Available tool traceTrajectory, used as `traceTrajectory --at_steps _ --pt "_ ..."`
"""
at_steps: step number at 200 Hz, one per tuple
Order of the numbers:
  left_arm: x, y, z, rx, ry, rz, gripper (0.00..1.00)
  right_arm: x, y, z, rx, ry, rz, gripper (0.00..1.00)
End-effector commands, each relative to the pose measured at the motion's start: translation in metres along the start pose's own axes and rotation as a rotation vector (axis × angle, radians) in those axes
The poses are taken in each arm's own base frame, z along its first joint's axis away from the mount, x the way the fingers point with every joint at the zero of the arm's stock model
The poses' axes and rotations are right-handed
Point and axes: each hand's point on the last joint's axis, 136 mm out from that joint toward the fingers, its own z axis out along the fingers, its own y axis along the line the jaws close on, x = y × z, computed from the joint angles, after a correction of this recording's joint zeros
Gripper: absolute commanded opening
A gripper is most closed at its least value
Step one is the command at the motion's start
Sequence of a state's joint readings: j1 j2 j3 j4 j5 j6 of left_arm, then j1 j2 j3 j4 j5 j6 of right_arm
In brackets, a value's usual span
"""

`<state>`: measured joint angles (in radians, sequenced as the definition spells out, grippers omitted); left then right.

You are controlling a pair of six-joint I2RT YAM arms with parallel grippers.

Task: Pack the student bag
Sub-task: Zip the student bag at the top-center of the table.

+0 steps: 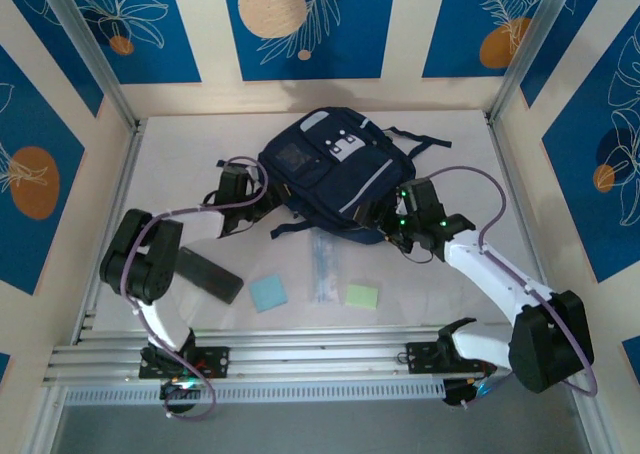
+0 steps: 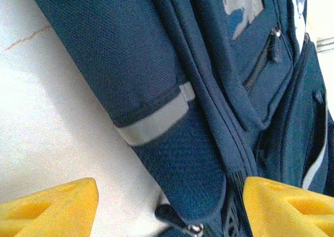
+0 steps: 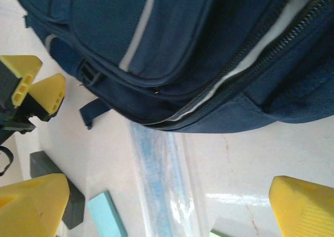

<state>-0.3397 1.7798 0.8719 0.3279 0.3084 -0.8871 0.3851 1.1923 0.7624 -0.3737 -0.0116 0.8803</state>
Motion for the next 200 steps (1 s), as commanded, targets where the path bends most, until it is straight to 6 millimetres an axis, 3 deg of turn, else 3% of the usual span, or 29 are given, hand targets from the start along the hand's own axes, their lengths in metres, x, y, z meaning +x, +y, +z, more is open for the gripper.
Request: traceTrajectory --at_steps 1,13,39,60,79,108,117,161,179,200 --pt "-0.023 -0.015 0.015 0.084 -0.076 -0.033 0.74 -0.005 -0.011 0.01 0.03 -0.043 0.029 0.98" --pt "-0.028 -0.015 0.023 0.097 -0.093 -0.042 0.73 -0.006 -0.013 0.016 0.029 -0.047 0.03 0.98" --pt "-0.033 -0.018 0.033 0.124 -0.104 -0.039 0.58 -0.013 -0.015 0.031 0.033 -0.056 0.008 0.97" --pt "-0.03 -0.024 0.031 0.148 -0.102 -0.026 0.21 -0.025 -0.014 0.04 0.038 -0.071 -0.025 0.93" --pt "-0.023 -0.026 0.023 0.158 -0.094 -0.022 0.0 -0.04 -0.008 0.048 0.008 -0.091 -0.049 0.88" --pt "-0.007 -0.022 0.004 0.179 -0.09 -0.033 0.0 -0.071 0.009 0.059 -0.028 -0.129 -0.084 0.58" --pt "-0.001 -0.024 -0.003 0.197 -0.09 -0.034 0.0 -0.082 0.016 0.063 -0.031 -0.146 -0.103 0.53" --pt "0.014 -0.044 -0.024 0.28 -0.077 -0.057 0.0 -0.116 0.035 0.081 0.014 -0.152 -0.149 0.52" --pt "0.011 -0.056 -0.026 0.295 -0.076 -0.071 0.0 -0.11 0.039 0.076 0.044 -0.119 -0.158 0.57" --pt "0.007 -0.07 -0.026 0.291 -0.082 -0.076 0.0 -0.089 0.051 0.061 0.077 -0.101 -0.206 0.66"
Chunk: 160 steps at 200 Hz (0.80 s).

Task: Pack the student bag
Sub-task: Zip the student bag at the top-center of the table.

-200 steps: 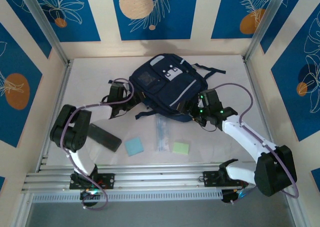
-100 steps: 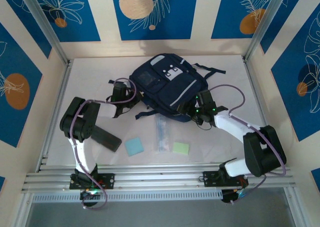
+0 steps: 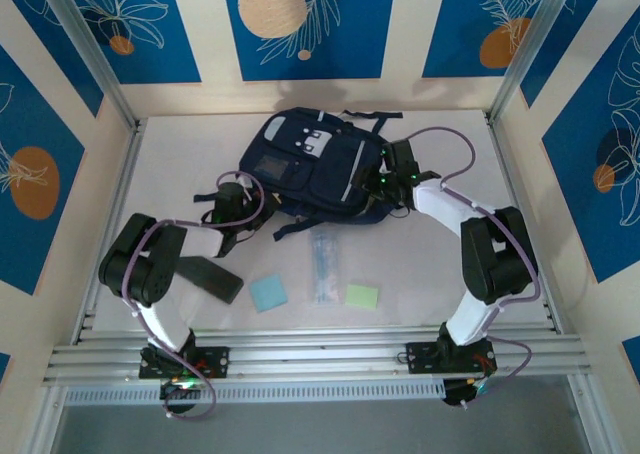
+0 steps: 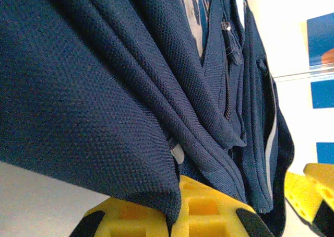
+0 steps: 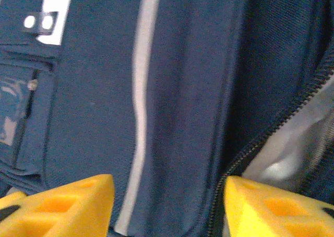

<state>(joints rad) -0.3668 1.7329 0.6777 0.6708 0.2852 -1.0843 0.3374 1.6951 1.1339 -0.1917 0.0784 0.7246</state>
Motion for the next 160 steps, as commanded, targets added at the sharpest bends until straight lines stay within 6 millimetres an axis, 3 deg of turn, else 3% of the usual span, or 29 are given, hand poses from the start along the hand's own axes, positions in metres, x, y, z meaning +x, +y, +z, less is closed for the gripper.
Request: traceTrajectory --at_steps 1,44,68,91,123,160 --pt "0.004 -0.061 -0.003 0.144 0.031 0.035 0.0 0.017 0.018 -0.022 0.027 0.027 -0.079 0.66" --pt "-0.009 -0.094 -0.006 0.186 -0.04 0.051 0.0 0.073 0.064 -0.054 -0.042 0.086 -0.193 0.7" --pt "-0.012 -0.104 -0.008 0.202 -0.061 0.047 0.0 0.108 0.09 -0.044 -0.118 0.136 -0.228 0.67" --pt "-0.012 -0.11 -0.01 0.214 -0.071 0.038 0.0 0.13 0.101 -0.021 -0.106 0.136 -0.25 0.57" --pt "-0.008 -0.114 -0.014 0.22 -0.073 0.036 0.0 0.134 0.102 0.01 -0.008 0.052 -0.289 0.52" --pt "-0.002 -0.116 -0.017 0.222 -0.065 0.032 0.0 0.119 0.095 0.032 0.133 -0.086 -0.321 0.51"
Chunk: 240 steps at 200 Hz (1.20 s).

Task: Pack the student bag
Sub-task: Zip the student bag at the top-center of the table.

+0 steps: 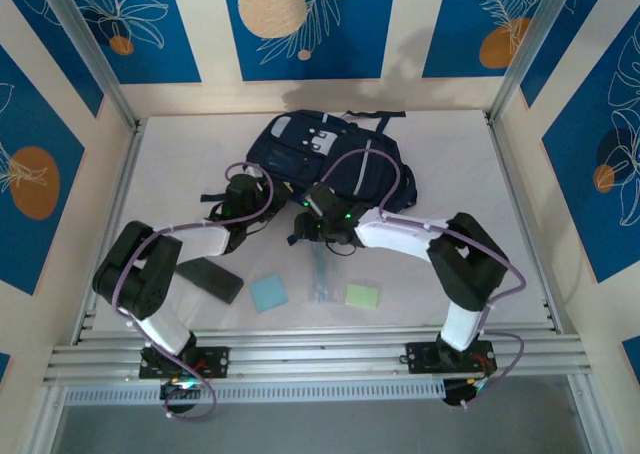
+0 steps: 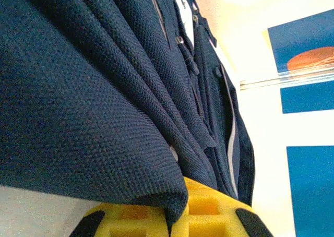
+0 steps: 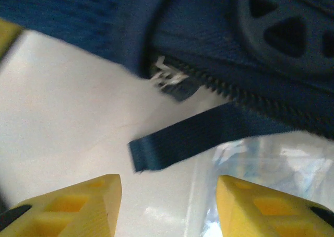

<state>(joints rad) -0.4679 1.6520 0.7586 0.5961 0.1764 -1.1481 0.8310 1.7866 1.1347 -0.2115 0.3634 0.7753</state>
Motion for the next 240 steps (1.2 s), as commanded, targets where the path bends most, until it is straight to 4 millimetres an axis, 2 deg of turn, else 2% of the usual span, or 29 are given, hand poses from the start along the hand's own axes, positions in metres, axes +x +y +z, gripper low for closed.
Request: traceTrajectory --at_steps 1,30,58,69,98,111,140,161,192,240 --pt "-0.005 -0.058 -0.013 0.167 -0.016 0.03 0.0 -0.039 -0.002 -0.001 0.109 -0.182 0.017 0.51" --pt "0.0 -0.058 -0.015 0.165 -0.011 0.027 0.0 -0.055 -0.008 0.005 0.173 -0.266 0.017 0.52" --pt "0.003 -0.053 -0.016 0.155 -0.007 0.014 0.0 -0.067 -0.003 0.011 0.18 -0.309 0.023 0.49" --pt "0.004 -0.049 -0.016 0.148 -0.007 0.011 0.0 -0.07 0.001 0.012 0.165 -0.319 0.022 0.38" --pt "0.003 -0.043 -0.017 0.127 -0.02 0.018 0.0 -0.069 0.01 0.011 0.108 -0.31 -0.001 0.0" --pt "0.0 -0.042 -0.016 0.121 -0.027 0.021 0.0 -0.065 0.008 0.008 0.096 -0.291 0.0 0.0" --pt "-0.007 -0.035 -0.01 0.112 -0.036 0.021 0.0 -0.043 0.0 0.004 0.055 -0.181 -0.018 0.0" --pt "-0.015 -0.029 -0.006 0.101 -0.048 0.028 0.0 -0.014 -0.005 0.002 -0.009 -0.02 -0.018 0.0" --pt "-0.025 -0.027 -0.002 0.095 -0.062 0.065 0.0 0.029 -0.028 -0.001 0.01 0.2 0.022 0.0" --pt "-0.034 -0.022 0.007 0.085 -0.049 0.087 0.0 0.06 -0.054 -0.019 0.012 0.413 0.047 0.0"
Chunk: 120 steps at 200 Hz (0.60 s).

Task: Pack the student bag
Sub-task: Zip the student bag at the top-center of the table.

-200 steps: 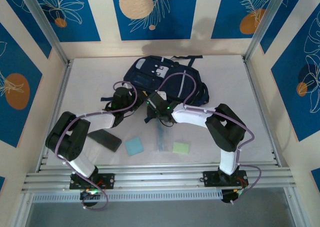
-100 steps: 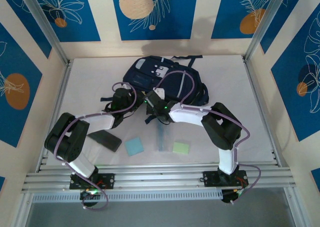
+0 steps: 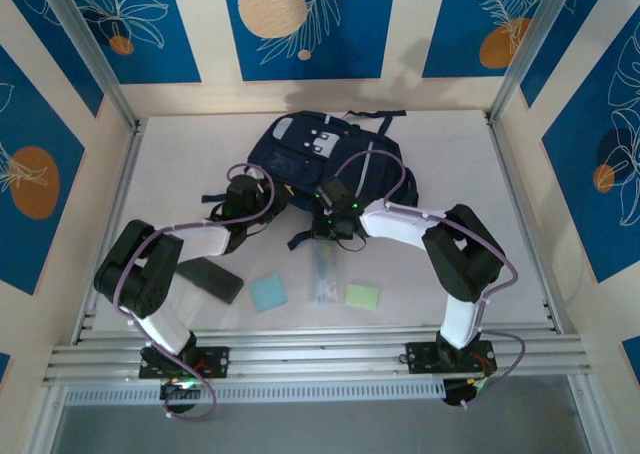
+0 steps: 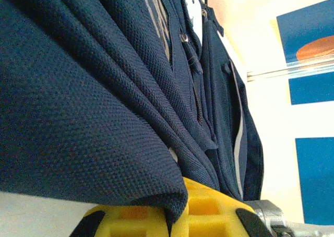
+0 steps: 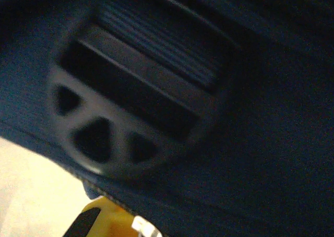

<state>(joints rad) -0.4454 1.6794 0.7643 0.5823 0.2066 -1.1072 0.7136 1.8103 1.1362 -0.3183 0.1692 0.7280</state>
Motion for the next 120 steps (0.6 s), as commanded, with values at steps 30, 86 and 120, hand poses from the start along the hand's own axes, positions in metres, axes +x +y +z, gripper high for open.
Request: traceTrajectory --at_steps 30,86,120 --pt "-0.042 -0.025 0.003 0.094 -0.083 0.061 0.0 0.065 -0.043 -0.035 0.086 0.303 -0.02 0.0" --pt "-0.074 -0.015 0.015 0.043 -0.096 0.141 0.0 0.068 -0.071 -0.072 0.124 0.33 -0.01 0.0" --pt "-0.087 -0.014 0.035 0.035 -0.036 0.164 0.0 0.057 -0.039 -0.077 -0.051 0.308 0.027 0.0"
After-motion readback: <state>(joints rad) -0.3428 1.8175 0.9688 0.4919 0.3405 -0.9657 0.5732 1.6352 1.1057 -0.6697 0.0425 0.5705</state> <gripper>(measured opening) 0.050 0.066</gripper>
